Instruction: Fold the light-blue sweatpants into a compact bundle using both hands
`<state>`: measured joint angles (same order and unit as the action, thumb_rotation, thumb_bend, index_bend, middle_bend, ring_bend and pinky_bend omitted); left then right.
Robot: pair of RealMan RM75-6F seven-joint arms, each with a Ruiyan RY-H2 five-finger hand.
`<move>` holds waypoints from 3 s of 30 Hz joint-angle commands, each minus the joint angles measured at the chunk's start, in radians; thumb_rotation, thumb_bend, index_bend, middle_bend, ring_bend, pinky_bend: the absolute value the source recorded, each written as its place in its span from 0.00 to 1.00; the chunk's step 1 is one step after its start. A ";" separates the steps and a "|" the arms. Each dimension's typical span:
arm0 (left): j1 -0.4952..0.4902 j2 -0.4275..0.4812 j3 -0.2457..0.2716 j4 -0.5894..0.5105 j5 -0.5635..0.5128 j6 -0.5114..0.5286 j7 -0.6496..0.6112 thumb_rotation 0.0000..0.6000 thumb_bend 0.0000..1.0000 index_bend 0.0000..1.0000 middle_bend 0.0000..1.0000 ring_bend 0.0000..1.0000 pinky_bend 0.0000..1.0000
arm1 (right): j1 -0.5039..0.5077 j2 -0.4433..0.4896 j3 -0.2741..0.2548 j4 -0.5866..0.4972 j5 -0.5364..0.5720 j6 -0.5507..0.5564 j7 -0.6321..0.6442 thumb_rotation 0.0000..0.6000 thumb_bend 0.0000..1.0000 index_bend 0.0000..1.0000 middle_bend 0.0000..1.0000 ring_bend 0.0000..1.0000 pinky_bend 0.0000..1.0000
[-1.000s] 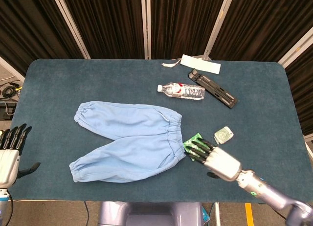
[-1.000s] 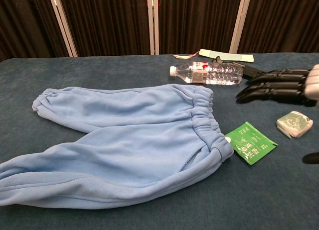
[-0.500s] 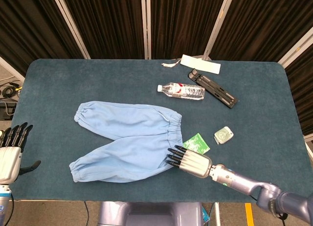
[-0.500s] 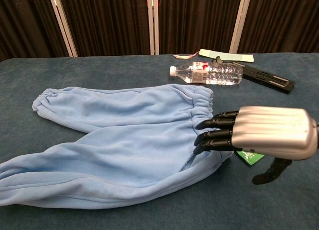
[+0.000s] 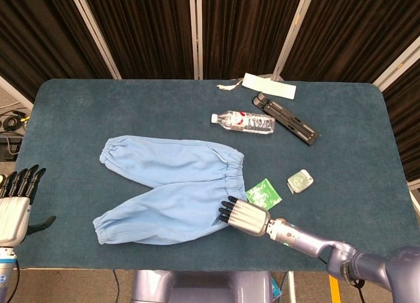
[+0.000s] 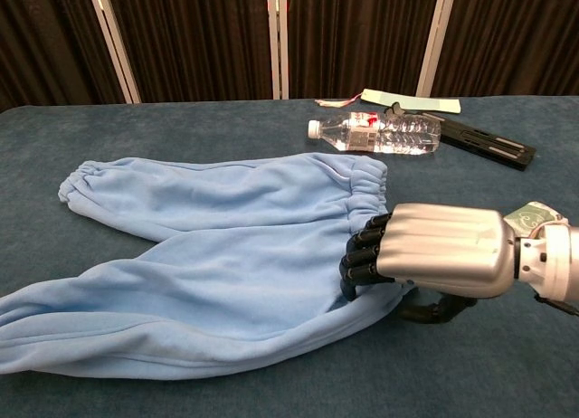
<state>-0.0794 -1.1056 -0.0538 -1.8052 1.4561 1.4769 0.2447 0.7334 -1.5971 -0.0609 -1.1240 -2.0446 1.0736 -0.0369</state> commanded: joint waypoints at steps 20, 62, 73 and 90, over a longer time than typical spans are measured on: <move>-0.101 -0.179 0.139 0.266 0.379 -0.069 -0.048 1.00 0.12 0.25 0.07 0.11 0.24 | -0.025 0.048 -0.051 -0.088 0.116 0.065 0.085 1.00 0.41 0.69 0.62 0.57 0.53; -0.187 -0.388 0.194 0.563 0.357 -0.144 -0.217 1.00 0.66 0.61 0.31 0.34 0.44 | -0.004 0.070 -0.027 -0.190 0.235 0.016 0.053 1.00 0.46 0.69 0.62 0.57 0.53; -0.242 -0.253 0.078 0.335 0.197 -0.210 -0.178 1.00 0.66 0.69 0.39 0.39 0.47 | 0.010 0.110 0.072 -0.307 0.409 -0.056 0.126 1.00 0.46 0.69 0.62 0.57 0.53; -0.443 -0.139 -0.158 0.155 -0.315 -0.499 0.084 1.00 0.66 0.71 0.39 0.40 0.45 | 0.116 0.078 0.286 -0.321 0.907 -0.285 -0.016 1.00 0.47 0.71 0.62 0.57 0.53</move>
<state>-0.4830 -1.2453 -0.1733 -1.6544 1.2022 1.0210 0.3040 0.8274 -1.5021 0.2007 -1.4659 -1.1705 0.8096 -0.0227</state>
